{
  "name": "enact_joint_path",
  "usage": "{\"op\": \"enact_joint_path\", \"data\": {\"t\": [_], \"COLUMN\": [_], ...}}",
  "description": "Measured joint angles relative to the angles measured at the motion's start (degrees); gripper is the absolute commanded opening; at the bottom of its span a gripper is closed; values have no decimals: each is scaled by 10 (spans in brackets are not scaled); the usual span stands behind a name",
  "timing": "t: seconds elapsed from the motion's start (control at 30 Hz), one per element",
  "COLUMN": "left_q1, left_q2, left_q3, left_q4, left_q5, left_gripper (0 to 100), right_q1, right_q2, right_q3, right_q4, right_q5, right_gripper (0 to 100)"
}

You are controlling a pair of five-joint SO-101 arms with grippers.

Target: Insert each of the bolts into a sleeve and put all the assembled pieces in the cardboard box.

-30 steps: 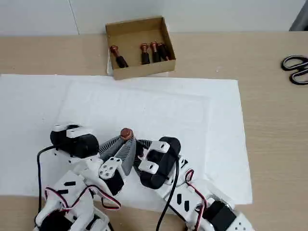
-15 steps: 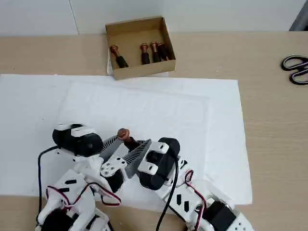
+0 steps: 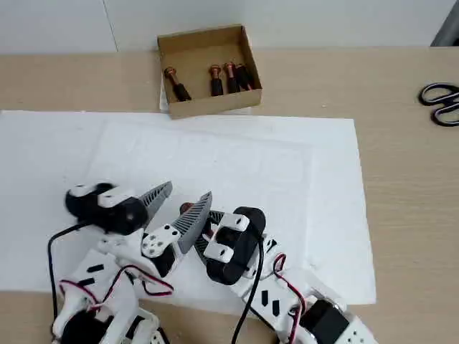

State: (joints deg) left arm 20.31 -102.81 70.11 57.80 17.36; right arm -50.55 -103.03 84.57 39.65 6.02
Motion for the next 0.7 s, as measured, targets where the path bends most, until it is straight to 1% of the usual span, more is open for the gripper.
{"op": "enact_joint_path", "data": {"t": [0.17, 0.23, 0.33, 0.43, 0.53, 0.7], "left_q1": [-3, -9, -47, -85, -117, -149], "left_q2": [0, 3, 42, 119, 227, 436], "left_q3": [-33, -40, -66, -118, -185, -304], "left_q4": [-2, -2, -4, -4, -4, -17], "left_q5": [37, 48, 73, 80, 84, 84], "left_gripper": [223, 205, 197, 199, 199, 199], "right_q1": [1, 16, 53, 95, 135, 189], "right_q2": [0, 2, 2, 21, 64, 187], "right_q3": [6, 7, 7, 7, 7, -28], "right_q4": [0, 0, 0, -2, -15, -48], "right_q5": [0, 0, 0, 0, 0, -7], "right_gripper": [3, 3, 3, 3, 3, 4]}}
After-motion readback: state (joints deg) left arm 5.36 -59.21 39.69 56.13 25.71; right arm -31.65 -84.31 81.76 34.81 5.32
